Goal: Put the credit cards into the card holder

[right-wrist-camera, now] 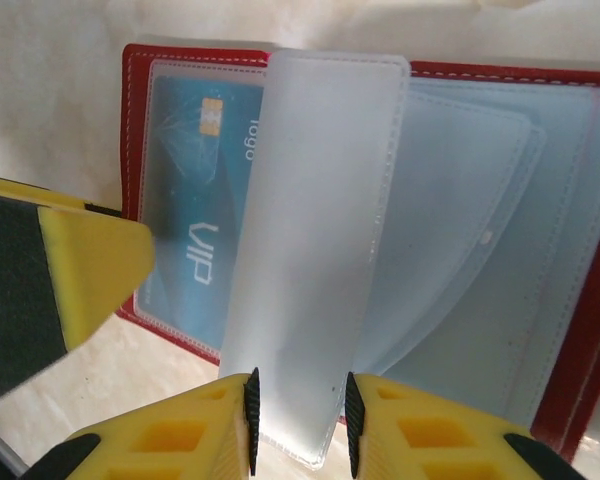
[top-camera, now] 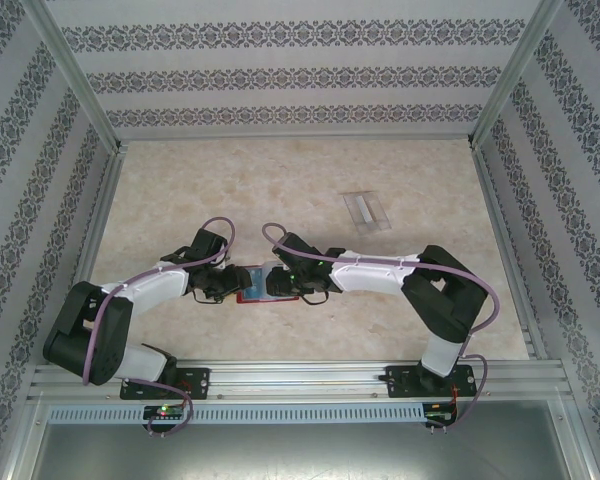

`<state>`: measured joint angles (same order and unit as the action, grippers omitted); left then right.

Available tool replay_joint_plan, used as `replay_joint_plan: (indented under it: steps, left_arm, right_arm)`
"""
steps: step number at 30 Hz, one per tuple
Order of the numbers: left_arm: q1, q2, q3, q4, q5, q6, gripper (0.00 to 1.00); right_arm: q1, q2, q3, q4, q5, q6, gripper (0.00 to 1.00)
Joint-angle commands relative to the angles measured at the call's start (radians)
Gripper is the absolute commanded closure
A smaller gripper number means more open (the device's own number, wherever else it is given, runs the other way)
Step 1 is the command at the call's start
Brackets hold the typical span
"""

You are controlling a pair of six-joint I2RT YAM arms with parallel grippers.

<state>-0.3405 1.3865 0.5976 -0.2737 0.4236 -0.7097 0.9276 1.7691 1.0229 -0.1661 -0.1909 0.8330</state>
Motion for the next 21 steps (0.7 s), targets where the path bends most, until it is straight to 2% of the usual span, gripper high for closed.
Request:
replay_joint_plan:
  steps: [1, 13, 21]
  left_arm:
    - [-0.007, -0.045, -0.013, 0.016, 0.014, 0.008, 0.42]
    - [0.021, -0.090, -0.026, 0.009, 0.022, 0.008, 0.33]
    - [0.101, -0.151, -0.036, -0.019, 0.042, 0.021, 0.24]
  right_arm:
    - [0.013, 0.021, 0.039, 0.019, -0.018, -0.021, 0.69]
    - [0.016, 0.057, 0.092, 0.037, -0.066, -0.079, 0.65]
    - [0.019, 0.081, 0.122, 0.050, -0.100, -0.103, 0.64]
